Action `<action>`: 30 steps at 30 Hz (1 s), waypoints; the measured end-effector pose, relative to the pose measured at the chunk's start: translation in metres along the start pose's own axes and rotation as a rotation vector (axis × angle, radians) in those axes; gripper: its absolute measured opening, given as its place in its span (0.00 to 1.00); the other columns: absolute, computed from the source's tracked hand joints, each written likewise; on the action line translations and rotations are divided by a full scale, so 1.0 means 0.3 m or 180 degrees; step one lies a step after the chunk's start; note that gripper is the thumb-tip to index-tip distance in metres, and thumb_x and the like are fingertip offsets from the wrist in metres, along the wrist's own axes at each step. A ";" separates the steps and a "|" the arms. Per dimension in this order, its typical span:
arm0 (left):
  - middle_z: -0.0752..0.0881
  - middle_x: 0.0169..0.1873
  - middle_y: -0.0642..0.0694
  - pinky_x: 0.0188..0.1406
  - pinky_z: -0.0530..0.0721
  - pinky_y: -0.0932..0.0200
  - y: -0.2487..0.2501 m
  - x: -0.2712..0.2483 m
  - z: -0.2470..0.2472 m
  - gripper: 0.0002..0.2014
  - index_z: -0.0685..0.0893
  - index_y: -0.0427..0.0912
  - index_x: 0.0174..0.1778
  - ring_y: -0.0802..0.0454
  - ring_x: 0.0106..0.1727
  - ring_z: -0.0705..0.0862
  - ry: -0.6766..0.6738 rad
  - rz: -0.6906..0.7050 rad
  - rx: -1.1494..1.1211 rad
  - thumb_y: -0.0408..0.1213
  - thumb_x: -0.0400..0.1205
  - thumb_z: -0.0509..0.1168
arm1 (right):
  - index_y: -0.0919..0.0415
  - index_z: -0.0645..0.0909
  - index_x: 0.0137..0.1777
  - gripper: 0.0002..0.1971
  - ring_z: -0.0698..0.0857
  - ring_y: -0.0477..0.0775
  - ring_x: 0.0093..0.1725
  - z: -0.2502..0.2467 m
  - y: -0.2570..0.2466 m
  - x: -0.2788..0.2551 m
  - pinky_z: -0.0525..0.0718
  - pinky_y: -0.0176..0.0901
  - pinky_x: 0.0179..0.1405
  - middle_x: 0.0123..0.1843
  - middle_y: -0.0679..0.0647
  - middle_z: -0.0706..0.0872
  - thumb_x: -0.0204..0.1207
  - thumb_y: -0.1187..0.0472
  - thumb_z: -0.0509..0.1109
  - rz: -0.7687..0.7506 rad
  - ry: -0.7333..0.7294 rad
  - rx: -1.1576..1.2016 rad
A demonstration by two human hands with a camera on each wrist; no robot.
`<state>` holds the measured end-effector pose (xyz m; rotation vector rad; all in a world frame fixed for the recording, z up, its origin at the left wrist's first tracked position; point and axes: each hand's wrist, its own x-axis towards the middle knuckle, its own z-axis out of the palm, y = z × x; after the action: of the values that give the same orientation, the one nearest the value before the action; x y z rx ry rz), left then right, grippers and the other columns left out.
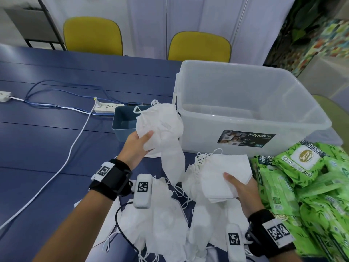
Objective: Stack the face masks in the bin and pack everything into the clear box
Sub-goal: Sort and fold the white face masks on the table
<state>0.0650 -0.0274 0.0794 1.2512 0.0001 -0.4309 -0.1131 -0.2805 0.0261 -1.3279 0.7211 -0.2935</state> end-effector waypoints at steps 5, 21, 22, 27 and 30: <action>0.85 0.56 0.48 0.60 0.83 0.54 0.034 -0.027 0.016 0.12 0.79 0.46 0.59 0.51 0.58 0.84 0.0128 0.0689 0.0226 0.28 0.86 0.56 | 0.60 0.84 0.58 0.19 0.88 0.58 0.58 0.045 -0.034 -0.010 0.81 0.62 0.65 0.57 0.56 0.90 0.67 0.68 0.80 -0.0107 -0.0152 0.0037; 0.71 0.39 0.56 0.48 0.62 0.66 -0.123 -0.148 0.197 0.23 0.71 0.51 0.38 0.53 0.41 0.71 -0.0654 0.3533 0.2973 0.21 0.62 0.71 | 0.53 0.83 0.55 0.14 0.88 0.53 0.57 0.137 -0.114 -0.038 0.86 0.53 0.55 0.52 0.50 0.91 0.74 0.70 0.72 -0.0213 -0.0570 0.0316; 0.71 0.39 0.57 0.50 0.61 0.66 -0.129 -0.151 0.198 0.23 0.70 0.51 0.38 0.53 0.41 0.71 -0.0753 0.3525 0.3051 0.21 0.61 0.72 | 0.53 0.83 0.57 0.16 0.87 0.57 0.60 0.135 -0.114 -0.035 0.84 0.59 0.60 0.56 0.53 0.90 0.71 0.68 0.75 -0.0186 -0.0528 0.0344; 0.77 0.47 0.58 0.65 0.64 0.55 -0.135 -0.147 0.191 0.23 0.70 0.53 0.38 0.52 0.51 0.77 -0.0918 0.3441 0.2962 0.20 0.66 0.71 | 0.57 0.83 0.61 0.27 0.86 0.60 0.61 0.115 -0.121 -0.038 0.84 0.58 0.59 0.57 0.54 0.90 0.58 0.64 0.72 -0.0361 -0.0599 0.0287; 0.79 0.53 0.56 0.72 0.64 0.50 -0.134 -0.149 0.186 0.18 0.70 0.51 0.37 0.52 0.62 0.77 -0.1143 0.3442 0.2800 0.24 0.73 0.70 | 0.55 0.84 0.57 0.23 0.88 0.60 0.57 0.113 -0.129 -0.042 0.86 0.55 0.51 0.53 0.54 0.91 0.60 0.67 0.69 -0.0473 -0.0662 0.0354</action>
<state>-0.0017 -0.0743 0.0710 1.7780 -1.2265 0.3563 -0.0935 -0.2563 0.0688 -1.2860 0.4264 -0.3048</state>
